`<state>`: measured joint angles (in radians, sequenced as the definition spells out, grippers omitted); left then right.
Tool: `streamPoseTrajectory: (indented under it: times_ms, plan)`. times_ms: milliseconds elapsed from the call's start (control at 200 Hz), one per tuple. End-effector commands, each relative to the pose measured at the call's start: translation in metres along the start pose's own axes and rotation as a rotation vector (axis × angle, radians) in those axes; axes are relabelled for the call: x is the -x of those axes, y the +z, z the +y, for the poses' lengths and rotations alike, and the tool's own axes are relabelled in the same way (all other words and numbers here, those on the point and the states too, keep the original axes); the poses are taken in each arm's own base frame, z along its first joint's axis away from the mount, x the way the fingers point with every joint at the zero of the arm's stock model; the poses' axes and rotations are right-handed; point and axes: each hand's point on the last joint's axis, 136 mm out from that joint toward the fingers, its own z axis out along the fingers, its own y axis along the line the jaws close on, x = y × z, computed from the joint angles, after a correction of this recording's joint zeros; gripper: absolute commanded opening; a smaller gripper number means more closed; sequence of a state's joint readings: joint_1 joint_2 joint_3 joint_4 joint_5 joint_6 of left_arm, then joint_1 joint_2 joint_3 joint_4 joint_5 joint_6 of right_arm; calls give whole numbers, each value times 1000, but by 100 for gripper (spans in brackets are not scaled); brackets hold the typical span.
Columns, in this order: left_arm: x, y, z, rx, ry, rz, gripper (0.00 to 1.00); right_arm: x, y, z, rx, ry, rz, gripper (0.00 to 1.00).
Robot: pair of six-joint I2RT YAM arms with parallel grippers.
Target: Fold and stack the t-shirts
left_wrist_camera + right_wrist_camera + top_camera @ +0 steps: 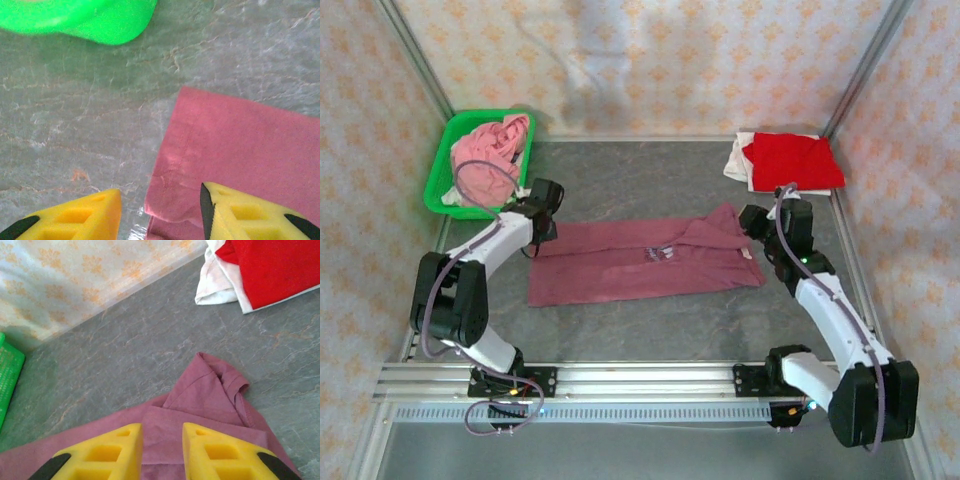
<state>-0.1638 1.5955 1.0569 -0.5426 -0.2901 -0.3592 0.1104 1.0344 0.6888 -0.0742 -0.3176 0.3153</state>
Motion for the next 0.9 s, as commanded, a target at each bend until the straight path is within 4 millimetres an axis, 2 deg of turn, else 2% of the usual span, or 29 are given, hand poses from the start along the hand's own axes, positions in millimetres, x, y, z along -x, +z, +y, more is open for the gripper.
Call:
streamPoseTrajectory:
  times_ms: [0,35,125,235,415,596,891]
  plan:
    - [21,0,-18,-25,44,-11,44,5,18,14,57,9,42,26]
    - [24,1,-26,-39,61,-13,44,6,24,20,67,5,69,26]
    - [27,6,-50,-89,103,-7,43,-6,51,26,37,-37,190,26]
    - [20,19,-68,-111,124,48,43,-26,81,22,-81,-99,355,30]
    - [6,33,-74,-113,125,99,43,-52,111,23,-188,-192,502,40]
    - [-5,38,-75,-119,134,125,43,-68,137,19,-249,-201,570,46]
    - [-16,45,-83,-149,124,168,42,-93,162,17,-286,-264,672,44]
